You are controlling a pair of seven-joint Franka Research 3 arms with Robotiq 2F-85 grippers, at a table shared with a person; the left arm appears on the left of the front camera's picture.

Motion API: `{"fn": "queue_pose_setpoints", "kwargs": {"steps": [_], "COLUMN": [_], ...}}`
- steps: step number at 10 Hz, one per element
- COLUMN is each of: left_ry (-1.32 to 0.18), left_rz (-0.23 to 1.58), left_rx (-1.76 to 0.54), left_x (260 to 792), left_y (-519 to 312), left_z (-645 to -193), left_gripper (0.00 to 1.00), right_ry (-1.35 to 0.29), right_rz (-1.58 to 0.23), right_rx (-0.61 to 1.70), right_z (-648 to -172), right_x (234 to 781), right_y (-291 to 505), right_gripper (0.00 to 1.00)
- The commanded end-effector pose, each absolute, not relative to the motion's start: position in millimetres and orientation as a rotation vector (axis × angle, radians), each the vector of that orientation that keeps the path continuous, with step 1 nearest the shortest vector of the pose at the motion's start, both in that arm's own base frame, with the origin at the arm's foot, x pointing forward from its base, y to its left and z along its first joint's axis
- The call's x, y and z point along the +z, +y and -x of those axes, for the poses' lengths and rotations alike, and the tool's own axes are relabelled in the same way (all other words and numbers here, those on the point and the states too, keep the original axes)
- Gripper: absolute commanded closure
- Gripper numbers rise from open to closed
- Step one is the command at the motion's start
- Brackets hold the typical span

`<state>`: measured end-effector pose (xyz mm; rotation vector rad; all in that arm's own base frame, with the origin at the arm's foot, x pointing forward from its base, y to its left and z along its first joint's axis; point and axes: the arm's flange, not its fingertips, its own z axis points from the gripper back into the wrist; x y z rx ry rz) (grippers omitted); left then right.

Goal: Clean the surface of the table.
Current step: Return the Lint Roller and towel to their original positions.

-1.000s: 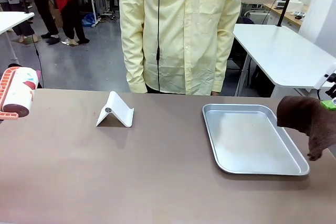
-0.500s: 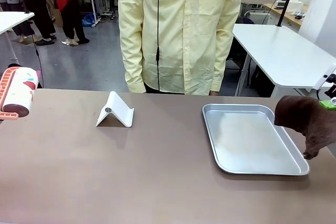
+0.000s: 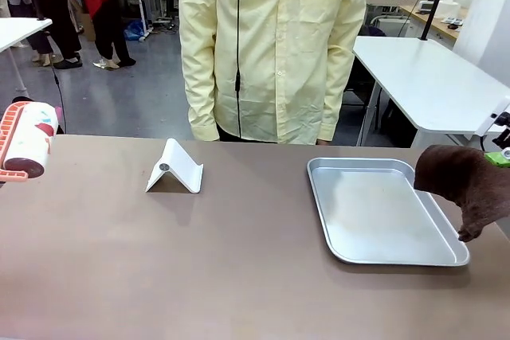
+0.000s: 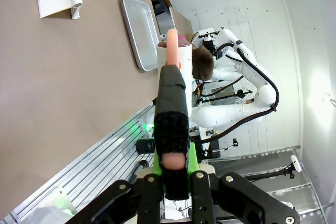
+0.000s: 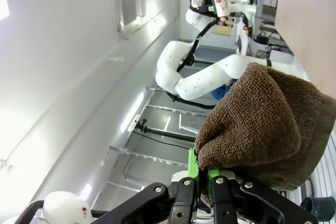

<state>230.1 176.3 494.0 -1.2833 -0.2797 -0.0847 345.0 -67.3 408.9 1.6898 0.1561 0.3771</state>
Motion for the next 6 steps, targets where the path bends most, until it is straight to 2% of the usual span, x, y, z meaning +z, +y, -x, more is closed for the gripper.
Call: {"fn": "queue_pose_setpoints", "kwargs": {"steps": [1, 6], "left_ry": [-0.297, -0.297], "left_rz": [1.289, 1.289], "left_rx": [-0.097, -0.097], "left_x": [496.1, 496.1], "left_y": [177.3, 177.3], "left_z": [-229.9, -229.9], "left_gripper": [0.81, 0.81], "right_ry": [0.154, 0.154], "right_rz": [-1.695, -1.695], "right_rx": [0.36, 0.36], "right_z": [-349.5, -349.5], "right_x": [417.3, 417.3], "right_y": [-66.5, -66.5], "right_gripper": [0.93, 0.93]}}
